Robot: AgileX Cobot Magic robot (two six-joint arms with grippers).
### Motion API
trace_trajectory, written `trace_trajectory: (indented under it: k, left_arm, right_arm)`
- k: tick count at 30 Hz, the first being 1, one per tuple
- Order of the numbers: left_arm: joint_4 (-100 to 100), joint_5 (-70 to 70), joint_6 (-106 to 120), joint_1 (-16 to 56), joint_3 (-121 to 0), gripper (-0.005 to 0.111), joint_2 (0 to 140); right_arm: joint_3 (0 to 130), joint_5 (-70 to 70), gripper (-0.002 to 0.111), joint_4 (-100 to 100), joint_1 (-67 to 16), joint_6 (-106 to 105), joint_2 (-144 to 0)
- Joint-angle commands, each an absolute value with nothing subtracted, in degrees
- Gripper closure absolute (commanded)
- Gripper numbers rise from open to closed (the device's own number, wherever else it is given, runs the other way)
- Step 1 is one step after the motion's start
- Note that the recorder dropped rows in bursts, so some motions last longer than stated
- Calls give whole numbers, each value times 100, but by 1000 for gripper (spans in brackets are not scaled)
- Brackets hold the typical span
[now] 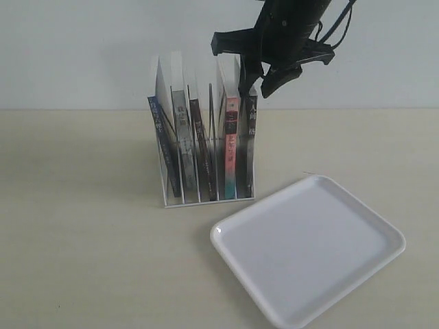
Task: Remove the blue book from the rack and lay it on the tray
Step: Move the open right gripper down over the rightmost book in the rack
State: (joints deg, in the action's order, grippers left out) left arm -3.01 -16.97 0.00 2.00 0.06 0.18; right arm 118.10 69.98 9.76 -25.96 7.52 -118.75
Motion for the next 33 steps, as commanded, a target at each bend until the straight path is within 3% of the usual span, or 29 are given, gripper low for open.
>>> trace_trajectory:
  k: [1, 5, 6, 8, 9, 20, 33]
  left_arm:
    - [-324, -1672, 0, 189, 0, 103, 0]
    - [-324, -1672, 0, 189, 0, 103, 0]
    - [-324, -1672, 0, 189, 0, 103, 0]
    - [-324, -1672, 0, 189, 0, 103, 0]
    - [-324, -1672, 0, 189, 0, 103, 0]
    - [-324, -1672, 0, 189, 0, 103, 0]
    - [-324, -1672, 0, 189, 0, 103, 0]
  right_arm:
    - [11840, 6996, 70, 789, -2597, 740, -12013]
    - [11840, 6996, 71, 712, -2597, 835, -12142]
    - [11840, 6996, 78, 707, -2597, 877, -12142]
    - [11840, 6996, 106, 707, -2597, 877, -12142]
    - [11840, 6996, 108, 707, -2597, 877, -12142]
    - [11896, 6996, 108, 707, -2597, 877, -12076]
    - [12954, 6996, 108, 626, -2597, 891, -11713]
